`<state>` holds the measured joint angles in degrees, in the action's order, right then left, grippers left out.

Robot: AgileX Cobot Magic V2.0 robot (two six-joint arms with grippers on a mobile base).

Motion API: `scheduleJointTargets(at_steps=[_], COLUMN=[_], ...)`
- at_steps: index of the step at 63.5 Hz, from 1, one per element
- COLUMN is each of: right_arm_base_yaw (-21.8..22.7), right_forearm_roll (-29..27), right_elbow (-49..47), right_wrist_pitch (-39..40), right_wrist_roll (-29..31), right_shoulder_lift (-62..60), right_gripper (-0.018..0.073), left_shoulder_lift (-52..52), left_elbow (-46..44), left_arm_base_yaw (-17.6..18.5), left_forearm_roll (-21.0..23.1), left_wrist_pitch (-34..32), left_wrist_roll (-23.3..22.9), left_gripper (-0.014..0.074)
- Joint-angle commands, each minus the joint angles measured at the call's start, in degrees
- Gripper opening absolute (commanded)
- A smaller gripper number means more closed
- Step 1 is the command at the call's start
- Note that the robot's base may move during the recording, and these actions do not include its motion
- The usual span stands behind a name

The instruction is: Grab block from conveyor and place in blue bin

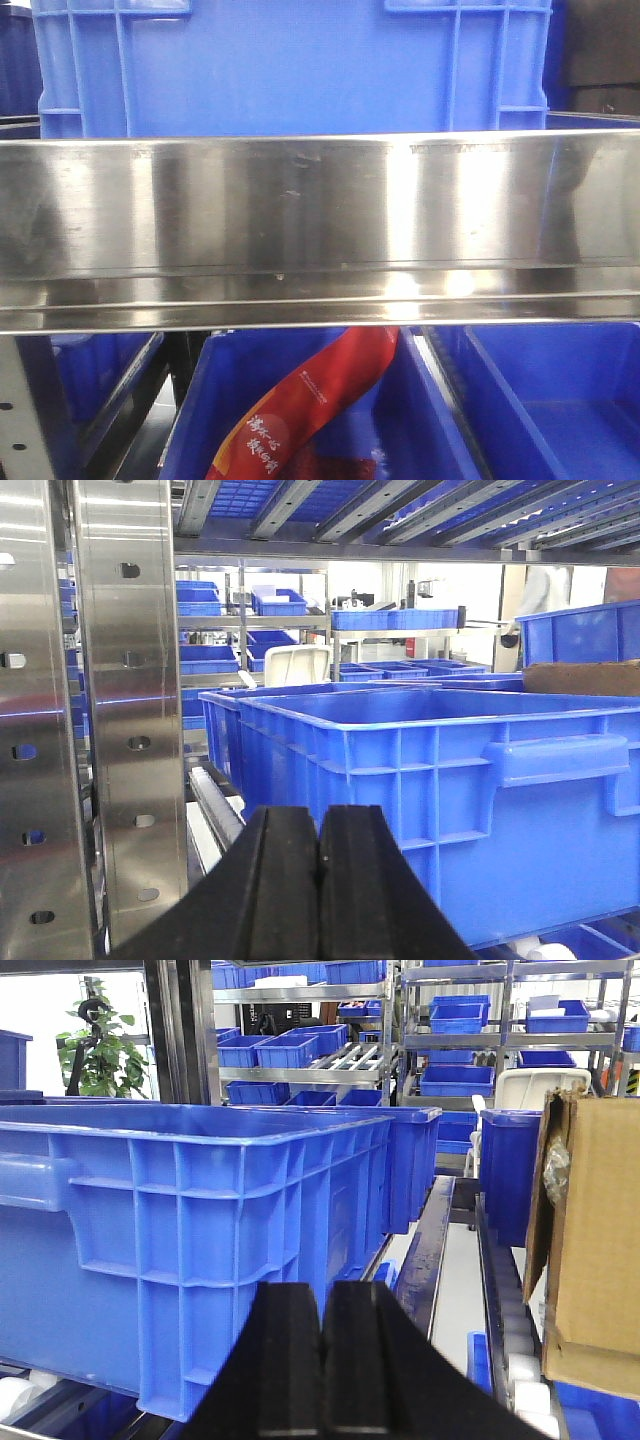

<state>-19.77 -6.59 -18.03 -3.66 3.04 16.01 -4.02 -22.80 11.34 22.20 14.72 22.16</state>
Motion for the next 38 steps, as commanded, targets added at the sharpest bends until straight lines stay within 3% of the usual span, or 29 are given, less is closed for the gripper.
scheduleJointTargets(at_steps=[1,19,38], right_arm_base_yaw=[0.2,1.0,12.8], right_forearm_roll=[0.4,0.5,0.6], right_elbow=[0.1,0.6,7.9], right_wrist_pitch=[1.1,1.0,0.1], right_wrist_roll=[0.1,0.1,0.1], right_shoulder_lift=[-0.3,-0.6,-11.7], right_gripper=[-0.0168,-0.0168,-0.0168], left_shoulder_lift=[0.2,0.2,0.2], left_elbow=[0.0,0.0,0.0], left_arm_base_yaw=[-0.2,-0.2,-0.2], left_forearm_roll=[0.6,0.6,0.6], left_wrist_pitch=[-0.8,-0.8,-0.8], left_wrist_roll=[0.1,0.1,0.1], left_gripper=[-0.0111,-0.0111,-0.0111])
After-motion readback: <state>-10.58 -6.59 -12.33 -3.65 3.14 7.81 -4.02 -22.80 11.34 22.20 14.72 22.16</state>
